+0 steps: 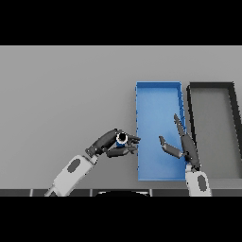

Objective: Pick up the blue pipe and place it into the blue bin.

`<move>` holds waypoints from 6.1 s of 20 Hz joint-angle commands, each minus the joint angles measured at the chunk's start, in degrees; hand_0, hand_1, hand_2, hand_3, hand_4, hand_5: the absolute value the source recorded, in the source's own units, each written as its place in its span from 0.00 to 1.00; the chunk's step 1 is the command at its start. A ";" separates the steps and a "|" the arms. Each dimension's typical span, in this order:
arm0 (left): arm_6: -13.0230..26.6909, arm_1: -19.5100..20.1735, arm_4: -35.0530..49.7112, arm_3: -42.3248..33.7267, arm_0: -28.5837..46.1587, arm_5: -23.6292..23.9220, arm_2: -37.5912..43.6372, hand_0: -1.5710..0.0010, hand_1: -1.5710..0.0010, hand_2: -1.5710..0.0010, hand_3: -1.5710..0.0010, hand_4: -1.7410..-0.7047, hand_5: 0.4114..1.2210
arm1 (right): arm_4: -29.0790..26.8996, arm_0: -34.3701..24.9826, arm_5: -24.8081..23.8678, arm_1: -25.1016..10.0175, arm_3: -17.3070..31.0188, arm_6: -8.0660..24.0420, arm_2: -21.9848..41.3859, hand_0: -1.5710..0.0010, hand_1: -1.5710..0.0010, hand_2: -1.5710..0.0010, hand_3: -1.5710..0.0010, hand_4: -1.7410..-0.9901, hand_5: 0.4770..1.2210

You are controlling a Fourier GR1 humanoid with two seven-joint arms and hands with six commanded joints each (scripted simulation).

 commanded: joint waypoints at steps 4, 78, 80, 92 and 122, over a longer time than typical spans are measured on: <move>-0.03 -0.26 -0.33 0.24 0.53 0.03 -0.35 0.00 0.00 0.00 0.08 0.01 1.00 | -0.23 -0.62 0.08 -0.50 0.61 0.40 -0.53 1.00 1.00 1.00 1.00 0.65 0.28; 5.91 -3.63 -10.54 0.95 1.89 -7.93 4.48 0.99 0.99 0.99 0.99 0.80 0.16 | -50.38 -43.66 16.82 -3.14 -6.85 28.88 20.34 0.00 0.00 0.00 0.00 0.33 1.00; 5.67 -3.45 -10.47 1.63 1.63 -7.76 4.94 0.99 0.99 0.99 0.99 0.79 0.13 | -56.36 -47.29 12.97 -3.78 -7.97 32.90 17.68 0.00 0.00 0.00 0.00 0.33 1.00; 8.22 -1.91 -10.68 -2.25 2.86 -7.88 4.29 1.00 1.00 1.00 1.00 0.82 0.09 | -56.85 -69.44 3.77 -12.91 7.94 30.80 3.46 0.00 0.00 0.00 0.00 0.32 1.00; 7.24 -1.84 -10.98 -1.03 2.77 -7.89 4.68 1.00 1.00 1.00 1.00 0.83 0.10 | -66.06 -47.27 -11.76 -32.98 28.97 40.45 34.99 0.79 0.80 0.81 0.87 0.68 0.78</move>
